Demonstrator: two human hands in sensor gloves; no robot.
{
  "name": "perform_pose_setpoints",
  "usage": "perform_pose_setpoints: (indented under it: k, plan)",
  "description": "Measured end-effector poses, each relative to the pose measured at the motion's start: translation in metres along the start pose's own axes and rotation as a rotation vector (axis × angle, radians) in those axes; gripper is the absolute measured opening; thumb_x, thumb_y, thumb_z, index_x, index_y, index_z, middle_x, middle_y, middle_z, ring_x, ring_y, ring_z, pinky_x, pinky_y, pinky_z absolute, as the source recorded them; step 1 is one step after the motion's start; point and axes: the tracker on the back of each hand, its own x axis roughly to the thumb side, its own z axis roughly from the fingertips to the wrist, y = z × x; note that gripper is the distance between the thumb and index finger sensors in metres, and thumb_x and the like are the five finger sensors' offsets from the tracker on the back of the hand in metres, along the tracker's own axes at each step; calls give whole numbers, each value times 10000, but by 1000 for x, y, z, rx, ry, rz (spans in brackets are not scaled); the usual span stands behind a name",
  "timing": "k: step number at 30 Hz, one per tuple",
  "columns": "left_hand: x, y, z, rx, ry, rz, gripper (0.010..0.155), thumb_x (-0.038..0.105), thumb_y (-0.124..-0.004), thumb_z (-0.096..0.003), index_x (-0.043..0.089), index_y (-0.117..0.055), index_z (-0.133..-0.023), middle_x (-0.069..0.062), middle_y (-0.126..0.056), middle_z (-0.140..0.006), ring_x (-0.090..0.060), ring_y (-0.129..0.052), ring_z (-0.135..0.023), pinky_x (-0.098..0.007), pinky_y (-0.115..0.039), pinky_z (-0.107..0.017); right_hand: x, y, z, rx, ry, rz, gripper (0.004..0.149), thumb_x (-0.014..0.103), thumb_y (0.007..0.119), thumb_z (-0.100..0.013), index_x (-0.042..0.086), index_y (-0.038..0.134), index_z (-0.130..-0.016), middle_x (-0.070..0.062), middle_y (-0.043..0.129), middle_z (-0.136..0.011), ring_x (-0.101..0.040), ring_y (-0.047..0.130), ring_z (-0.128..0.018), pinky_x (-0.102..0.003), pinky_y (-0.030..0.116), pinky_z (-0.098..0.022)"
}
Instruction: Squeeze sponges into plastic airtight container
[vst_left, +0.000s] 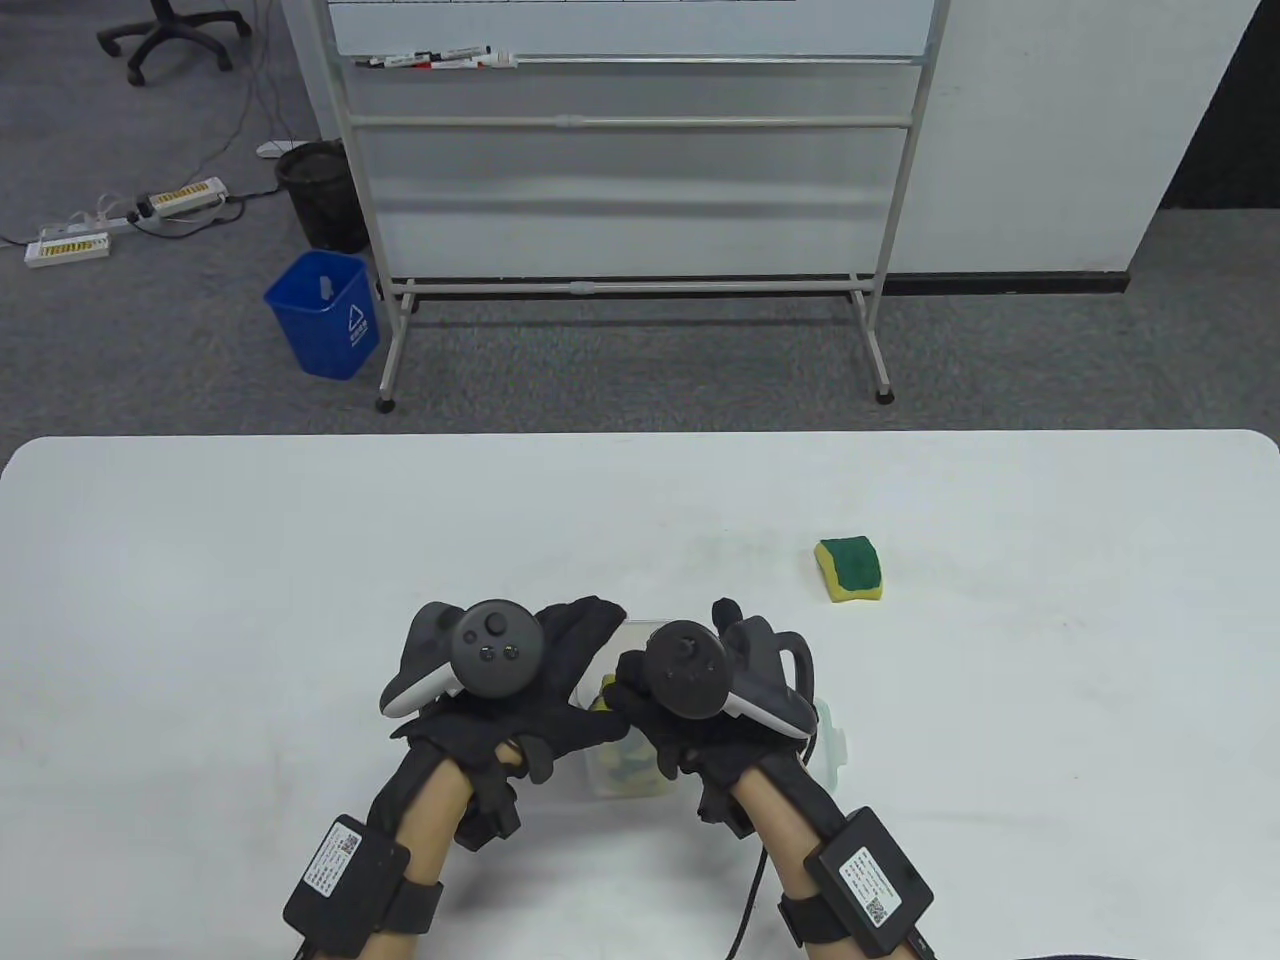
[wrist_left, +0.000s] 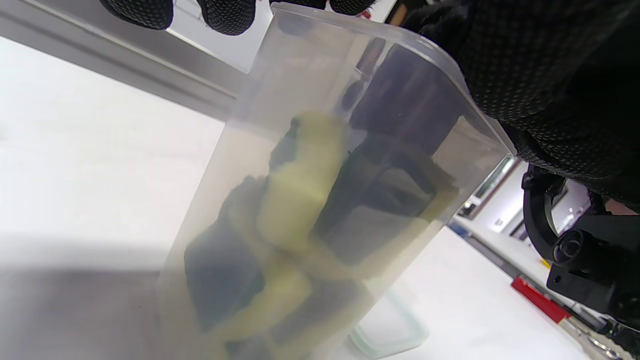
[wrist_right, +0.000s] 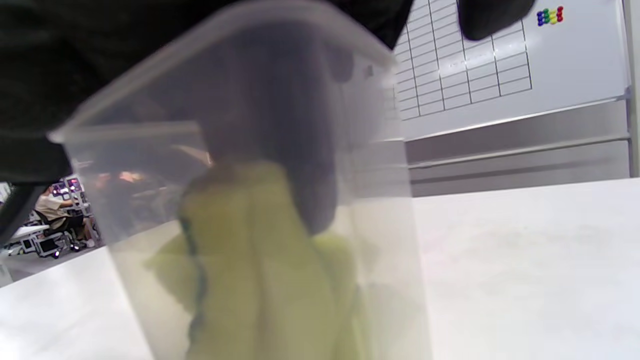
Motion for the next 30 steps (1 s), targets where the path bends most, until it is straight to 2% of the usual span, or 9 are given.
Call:
perform_pose_setpoints:
  k: [3, 6, 8, 11, 14, 21, 24, 27, 30]
  plan:
    - [0, 0, 0, -1, 0, 1, 961, 642, -814, -428, 268, -276, -1131, -74, -320, -1247, -429, -377, -1137, -692, -457, -776, -2, 3, -1, 36, -2, -7, 531, 546, 683, -457, 217, 990, -739, -32, 1119, -667, -188, 838, -955, -699, 405, -736]
    - [-1, 0, 0, -3, -3, 3, 966, 646, -817, -422, 270, -277, -1130, -74, -316, -1247, -429, -376, -1138, -689, -458, -777, -7, 9, -4, 129, 7, -53, 591, 570, 605, -463, 229, 1009, -726, -20, 1085, -757, -171, 733, -1002, -696, 350, -746]
    - [-1, 0, 0, -4, -4, 8, 973, 647, -819, -418, 267, -278, -1131, -72, -315, -1247, -430, -375, -1137, -690, -458, -776, -8, 11, -5, 171, 12, -60, 654, 584, 556, -461, 201, 1035, -688, 5, 1018, -871, -163, 667, -1021, -695, 322, -752]
    - [-1, 0, 0, -8, -7, 10, 977, 647, -823, -413, 269, -278, -1131, -70, -312, -1248, -429, -376, -1137, -689, -457, -777, -7, 14, -7, 271, 39, -38, 768, 601, 478, -450, 157, 1046, -712, 31, 887, -1029, -148, 551, -1051, -692, 252, -760]
    - [-1, 0, 0, -11, -9, 10, 976, 646, -823, -412, 270, -280, -1131, -69, -312, -1248, -428, -376, -1138, -689, -455, -778, -6, 13, -9, 309, 54, -18, 804, 610, 456, -444, 154, 1054, -730, 63, 817, -1090, -129, 501, -1066, -686, 228, -762]
    - [-2, 0, 0, -12, -12, 20, 969, 640, -825, -417, 269, -285, -1131, -66, -309, -1247, -427, -377, -1137, -688, -457, -777, -10, 14, -8, 269, 22, -81, 760, 599, 500, -482, 117, 1037, -717, 55, 818, -1067, -155, 509, -1056, -680, 275, -764]
    - [-2, 0, 0, -12, -9, 21, 959, 634, -823, -426, 265, -289, -1131, -65, -308, -1247, -426, -375, -1138, -687, -456, -778, -13, 2, -6, 221, -26, -188, 675, 573, 628, -491, 90, 1050, -701, 17, 894, -1003, -215, 620, -1059, -702, 335, -751]
    - [-2, 0, 0, -13, -9, 20, 952, 632, -821, -431, 265, -290, -1131, -65, -306, -1247, -425, -374, -1138, -686, -456, -778, -17, -12, -1, 131, -72, -273, 666, 575, 649, -483, 95, 1059, -696, -18, 962, -938, -294, 793, -992, -700, 452, -732]
    - [-2, 0, 0, -14, -8, 23, 952, 631, -821, -432, 264, -289, -1131, -65, -305, -1246, -427, -374, -1137, -686, -455, -778, -20, -19, 3, 104, -70, -271, 661, 579, 653, -481, 105, 1054, -707, -36, 959, -941, -317, 797, -985, -700, 462, -732]
